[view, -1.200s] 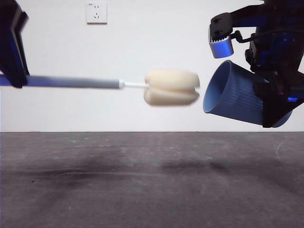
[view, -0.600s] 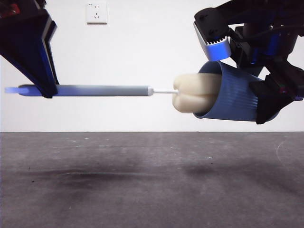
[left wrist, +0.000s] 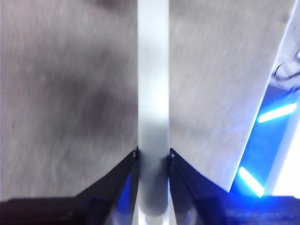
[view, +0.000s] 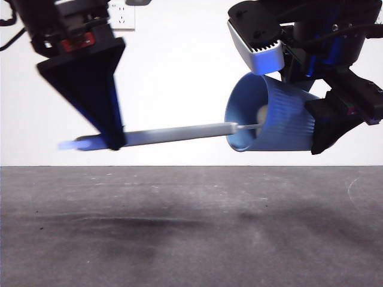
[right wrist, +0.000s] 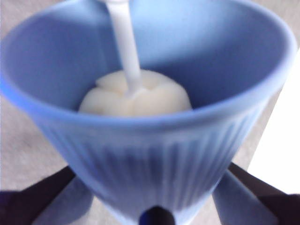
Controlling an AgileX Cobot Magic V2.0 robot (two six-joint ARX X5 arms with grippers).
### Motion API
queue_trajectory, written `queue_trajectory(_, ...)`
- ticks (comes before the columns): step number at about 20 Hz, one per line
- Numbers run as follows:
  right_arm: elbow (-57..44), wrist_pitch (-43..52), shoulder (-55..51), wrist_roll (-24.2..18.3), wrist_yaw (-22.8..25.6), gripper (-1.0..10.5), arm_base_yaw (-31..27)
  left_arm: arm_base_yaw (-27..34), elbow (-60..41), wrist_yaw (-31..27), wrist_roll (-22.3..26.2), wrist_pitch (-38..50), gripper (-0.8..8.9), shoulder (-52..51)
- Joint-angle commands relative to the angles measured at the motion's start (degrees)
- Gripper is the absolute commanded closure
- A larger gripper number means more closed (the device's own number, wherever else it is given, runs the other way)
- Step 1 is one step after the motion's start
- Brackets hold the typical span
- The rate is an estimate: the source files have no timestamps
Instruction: Pick up the cup brush,pick up the cup,insert the brush into the cup,clean the cup,put the cup brush back,put the cup back to the fixed position on the table
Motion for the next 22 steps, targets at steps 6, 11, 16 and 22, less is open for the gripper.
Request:
queue_trajectory(6, 0.04, -0.2, 0.44, 0.2, 0.74, 9.6, 0.17, 4.59, -0.02, -3.02, -0.96, -15.04, 8.22, -1.66)
queue_trajectory(11, 0.04, -0.15, 0.44, 0.17, 0.5, 9.6, 0.11, 4.63, -0.02, -2.86, -0.5, -18.84, 8.22, -3.74)
queue_trajectory(16, 0.04, -0.02, 0.44, 0.15, 0.31, 9.6, 0.13, 4.5, -0.02, 3.15, -0.31, -11.13, 8.22, -3.61)
queue_trajectory(22, 0.04, 1.77, 0.44, -0.02, -1.33, 9.6, 1.22, 2.08, -0.02, 4.9, -1.75, -2.64, 8.22, 0.02)
